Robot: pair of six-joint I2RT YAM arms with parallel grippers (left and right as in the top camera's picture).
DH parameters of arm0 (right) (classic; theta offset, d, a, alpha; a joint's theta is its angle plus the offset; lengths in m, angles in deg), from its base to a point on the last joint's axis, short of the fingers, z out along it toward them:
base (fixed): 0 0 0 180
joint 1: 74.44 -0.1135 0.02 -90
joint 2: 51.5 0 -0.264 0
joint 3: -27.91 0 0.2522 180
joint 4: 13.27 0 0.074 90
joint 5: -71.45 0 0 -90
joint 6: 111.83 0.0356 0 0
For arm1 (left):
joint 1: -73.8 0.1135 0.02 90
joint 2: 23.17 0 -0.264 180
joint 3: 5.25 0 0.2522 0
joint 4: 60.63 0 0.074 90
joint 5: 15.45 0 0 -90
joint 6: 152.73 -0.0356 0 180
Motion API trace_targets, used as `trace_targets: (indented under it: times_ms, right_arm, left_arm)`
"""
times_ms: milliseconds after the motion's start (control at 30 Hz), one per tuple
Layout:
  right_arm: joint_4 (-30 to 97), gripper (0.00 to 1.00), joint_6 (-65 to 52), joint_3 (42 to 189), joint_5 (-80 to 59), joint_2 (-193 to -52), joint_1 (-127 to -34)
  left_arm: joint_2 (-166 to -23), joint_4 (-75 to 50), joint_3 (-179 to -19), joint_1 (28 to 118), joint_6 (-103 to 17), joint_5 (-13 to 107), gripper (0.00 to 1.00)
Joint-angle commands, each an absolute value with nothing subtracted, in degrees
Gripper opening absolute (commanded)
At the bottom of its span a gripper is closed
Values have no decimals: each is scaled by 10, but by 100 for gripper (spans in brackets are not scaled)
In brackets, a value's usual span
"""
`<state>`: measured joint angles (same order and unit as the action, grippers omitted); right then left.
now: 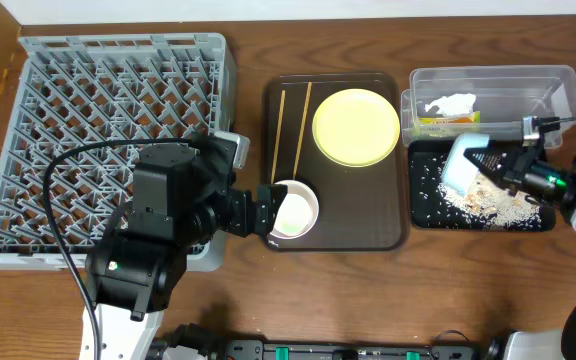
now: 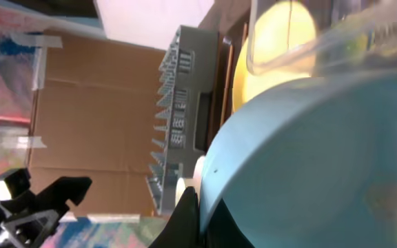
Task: Sort waste into correct bins and load items into the dishwasher
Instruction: 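Tip the light-blue bowl over the black tray to pour out the scraps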
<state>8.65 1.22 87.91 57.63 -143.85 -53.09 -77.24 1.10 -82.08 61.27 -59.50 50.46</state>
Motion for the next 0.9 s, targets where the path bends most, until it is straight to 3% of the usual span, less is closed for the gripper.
trace_targets:
  times_ms: [0, 100, 200, 267, 367, 467, 533, 600, 733, 867]
  right_arm:
    - [44, 1, 14, 880, 612, -1435, -539]
    - [50, 1, 60, 880, 586, -1435, -539]
    - [11, 1, 10, 880, 643, -1435, -542]
    - [38, 1, 73, 880, 585, -1435, -543]
    - [-23, 1, -3, 880, 701, -1435, -562]
    - [13, 1, 83, 880, 591, -1435, -570]
    - [-47, 1, -20, 880, 694, -1435, -588]
    - [-13, 1, 98, 880, 589, -1435, -597]
    - [-35, 1, 34, 880, 567, -1433, -629]
    - [-33, 1, 61, 881, 510, -1395, -672]
  left_arm:
    - [-775, 11, -834, 612, -590, 496, 95]
    - [-775, 11, -834, 612, -590, 497, 95]
    - [-775, 11, -834, 612, -590, 497, 95]
    - [-775, 11, -834, 612, -590, 497, 95]
    - [-775, 11, -834, 612, -590, 497, 95]
    - [-775, 11, -834, 612, -590, 497, 96]
    - [-775, 11, -834, 612, -590, 497, 95]
    - [-775, 11, -834, 612, -590, 497, 95]
    - [-775, 11, -834, 612, -590, 497, 95]
    - [-775, 11, -834, 612, -590, 497, 95]
